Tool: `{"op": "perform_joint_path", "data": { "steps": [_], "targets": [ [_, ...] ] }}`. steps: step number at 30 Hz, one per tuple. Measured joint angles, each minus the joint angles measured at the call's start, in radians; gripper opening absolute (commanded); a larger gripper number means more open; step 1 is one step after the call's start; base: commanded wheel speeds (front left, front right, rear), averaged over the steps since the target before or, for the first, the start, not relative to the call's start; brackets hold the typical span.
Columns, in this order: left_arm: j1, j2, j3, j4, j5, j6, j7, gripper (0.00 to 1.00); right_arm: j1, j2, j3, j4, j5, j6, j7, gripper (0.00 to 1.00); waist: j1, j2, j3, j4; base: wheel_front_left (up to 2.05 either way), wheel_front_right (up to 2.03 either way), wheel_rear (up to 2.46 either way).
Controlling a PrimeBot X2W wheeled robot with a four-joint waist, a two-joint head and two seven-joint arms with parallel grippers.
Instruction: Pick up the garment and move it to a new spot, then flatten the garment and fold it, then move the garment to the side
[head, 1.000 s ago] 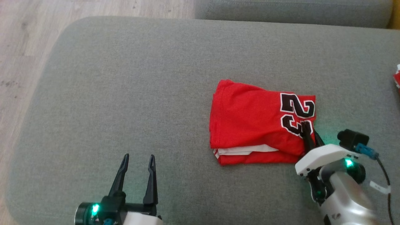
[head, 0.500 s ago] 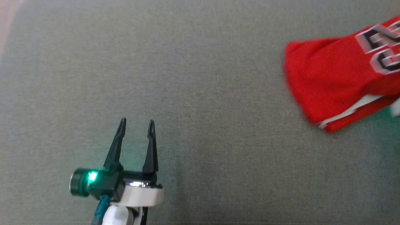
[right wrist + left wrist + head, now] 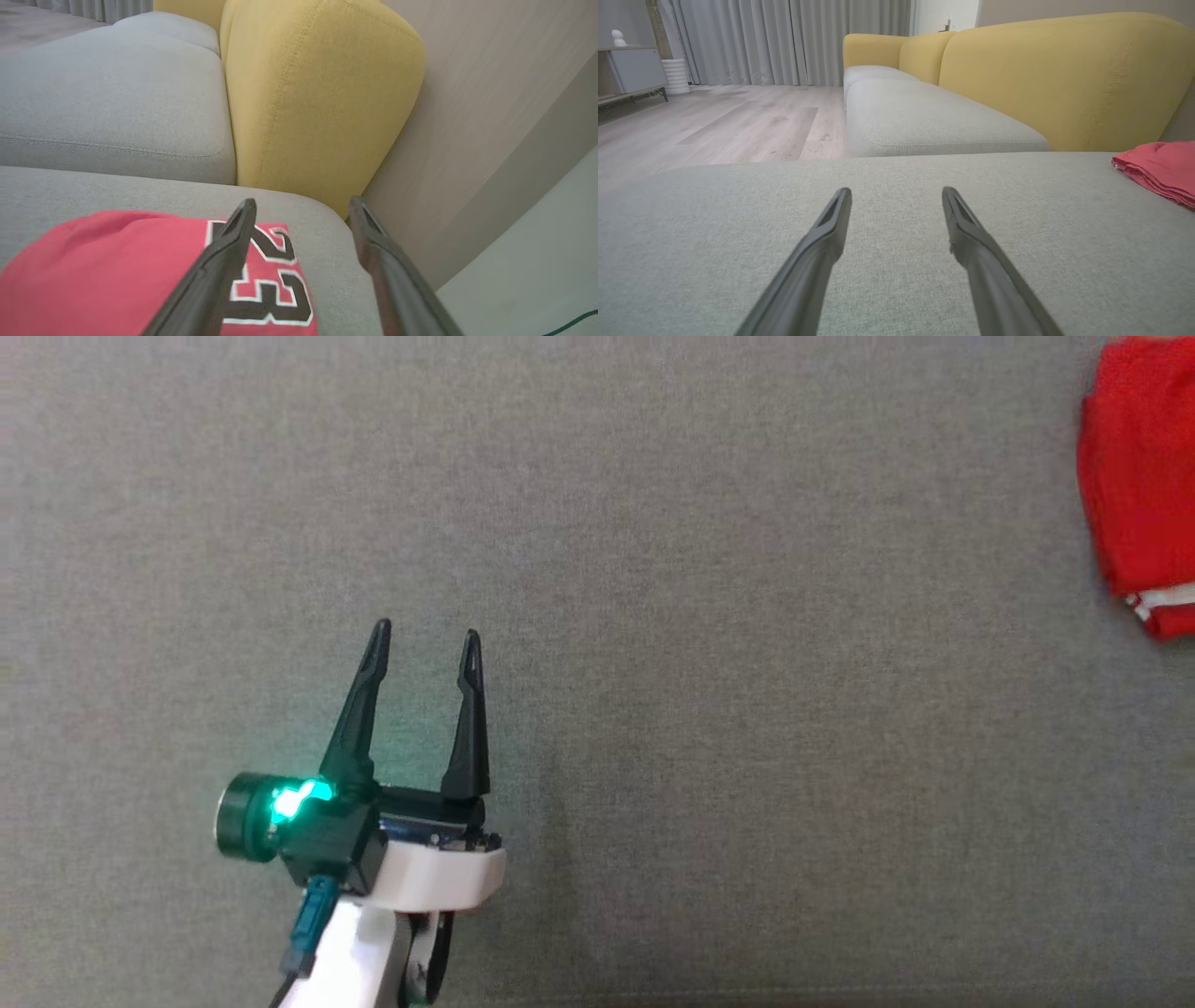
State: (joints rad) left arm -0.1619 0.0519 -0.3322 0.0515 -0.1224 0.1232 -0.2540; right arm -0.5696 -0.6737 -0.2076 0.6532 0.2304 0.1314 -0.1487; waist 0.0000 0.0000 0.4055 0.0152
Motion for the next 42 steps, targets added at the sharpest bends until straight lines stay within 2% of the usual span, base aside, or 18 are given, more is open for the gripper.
{"op": "perform_joint_path", "data": {
  "steps": [2, 6, 11, 16, 25, 29, 37, 41, 42],
  "targets": [
    [0.002, 0.0, -0.003, 0.009, 0.0, 0.001, -0.001, 1.0, 0.044, 0.049, -0.023, -0.039, -0.044, 0.0, 0.004, 1.0, -0.0001, 0.0, -0.026, 0.003, 0.0, 0.0, 0.0],
    [0.012, 0.0, -0.005, 0.041, -0.007, 0.002, -0.002, 1.0, 0.159, 0.222, -0.006, -0.109, -0.097, 0.0, -0.003, 1.0, -0.0001, 0.0, -0.096, 0.011, 0.0, 0.0, 0.0],
    [0.096, 0.0, -0.001, 0.091, -0.038, 0.0, -0.001, 1.0, 0.341, 0.411, 0.093, -0.159, -0.096, 0.0, -0.058, 1.0, -0.0003, 0.0, -0.212, 0.024, 0.0, 0.0, 0.0],
    [0.186, 0.0, 0.008, 0.13, -0.053, -0.001, -0.001, 1.0, 0.509, 0.538, 0.213, -0.187, -0.062, 0.0, -0.094, 1.0, -0.0004, 0.0001, -0.341, 0.041, 0.0, 0.0, 0.0],
    [0.264, 0.001, 0.03, 0.138, -0.035, -0.002, -0.001, 1.0, 0.689, 0.618, 0.225, -0.431, -0.077, 0.0, -0.102, 1.0, -0.0004, 0.0001, -0.495, 0.059, 0.0, 0.0, 0.0],
    [0.297, 0.002, 0.045, 0.139, -0.031, 0.001, -0.001, 1.0, 0.756, 0.629, 0.24, -0.449, -0.104, 0.0, -0.102, 1.0, -0.0003, 0.0001, -0.516, 0.051, 0.0, 0.0, 0.0],
    [0.306, 0.002, 0.068, 0.143, -0.026, 0.002, -0.001, 1.0, 0.766, 0.629, 0.256, -0.458, -0.105, 0.0, -0.102, 1.0, 0.0, 0.0001, -0.526, 0.045, 0.0, 0.0, 0.0],
    [0.307, 0.002, 0.074, 0.152, -0.005, 0.028, -0.001, 1.0, 0.766, 0.629, 0.261, -0.458, -0.096, 0.0, -0.102, 1.0, -0.0001, 0.0001, -0.528, 0.043, 0.0, 0.0, 0.0],
    [0.307, 0.001, 0.073, 0.162, -0.005, 0.029, -0.001, 0.0, 0.766, 0.63, 0.262, -0.448, -0.097, 0.0, -0.102, 0.0, 0.0, 0.0001, -0.528, 0.043, 0.0, 0.0, 0.0]
  ]
}}
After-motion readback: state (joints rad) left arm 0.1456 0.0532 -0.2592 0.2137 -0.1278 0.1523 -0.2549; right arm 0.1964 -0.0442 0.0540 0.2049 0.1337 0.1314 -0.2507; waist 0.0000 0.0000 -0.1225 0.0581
